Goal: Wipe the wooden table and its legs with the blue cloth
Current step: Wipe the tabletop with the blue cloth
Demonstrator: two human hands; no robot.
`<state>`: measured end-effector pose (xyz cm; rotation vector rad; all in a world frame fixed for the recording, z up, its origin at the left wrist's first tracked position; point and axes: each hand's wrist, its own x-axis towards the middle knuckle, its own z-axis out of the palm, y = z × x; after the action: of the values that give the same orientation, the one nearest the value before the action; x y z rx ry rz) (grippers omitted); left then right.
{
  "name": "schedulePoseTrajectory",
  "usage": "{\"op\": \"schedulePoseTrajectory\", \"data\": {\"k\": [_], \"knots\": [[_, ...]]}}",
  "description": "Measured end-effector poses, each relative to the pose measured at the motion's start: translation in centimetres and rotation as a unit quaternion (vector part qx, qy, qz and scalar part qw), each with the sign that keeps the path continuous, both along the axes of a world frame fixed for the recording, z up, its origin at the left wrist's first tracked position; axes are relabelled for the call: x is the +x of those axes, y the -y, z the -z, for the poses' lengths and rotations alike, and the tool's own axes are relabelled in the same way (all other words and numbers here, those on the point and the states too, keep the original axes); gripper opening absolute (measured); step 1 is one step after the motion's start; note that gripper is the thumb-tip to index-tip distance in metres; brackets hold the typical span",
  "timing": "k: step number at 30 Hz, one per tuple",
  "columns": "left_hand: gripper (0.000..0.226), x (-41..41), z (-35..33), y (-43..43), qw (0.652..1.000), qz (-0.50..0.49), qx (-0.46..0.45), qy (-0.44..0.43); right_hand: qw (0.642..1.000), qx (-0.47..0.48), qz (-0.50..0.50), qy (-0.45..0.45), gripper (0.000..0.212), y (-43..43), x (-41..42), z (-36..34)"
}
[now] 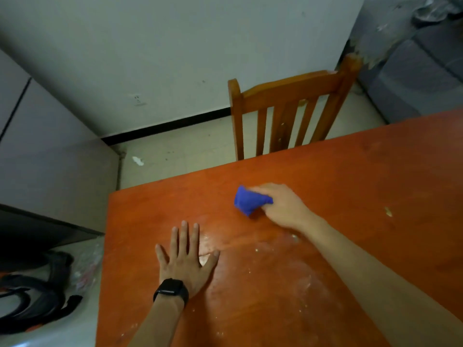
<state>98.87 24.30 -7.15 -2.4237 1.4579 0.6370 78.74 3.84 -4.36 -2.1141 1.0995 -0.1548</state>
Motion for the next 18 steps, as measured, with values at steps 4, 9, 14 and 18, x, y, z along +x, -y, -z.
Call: {"op": "schedulePoseTrajectory", "data": {"k": [4, 9, 14, 18], "knots": [[0.085, -0.5, -0.1, 0.4, 1.0, -0.003, 0.024, 0.018, 0.978, -0.107, 0.154, -0.09, 0.066, 2.4, 0.5, 1.6], [0.087, -0.6, -0.4, 0.7, 0.999, -0.019, 0.039, 0.009, 0.993, -0.075, -0.083, -0.048, 0.071, -8.1, -0.9, 2.0], [0.089, -0.8, -0.4, 1.0, 0.999, -0.017, 0.034, 0.017, 0.993, 0.046, -0.105, 0.002, 0.072, -3.2, -4.4, 1.3], [0.088, -0.7, -0.3, 1.1, 0.999, -0.02, 0.033, 0.018, 0.983, -0.102, 0.119, -0.095, 0.069, 4.6, -8.2, 1.5]]}}
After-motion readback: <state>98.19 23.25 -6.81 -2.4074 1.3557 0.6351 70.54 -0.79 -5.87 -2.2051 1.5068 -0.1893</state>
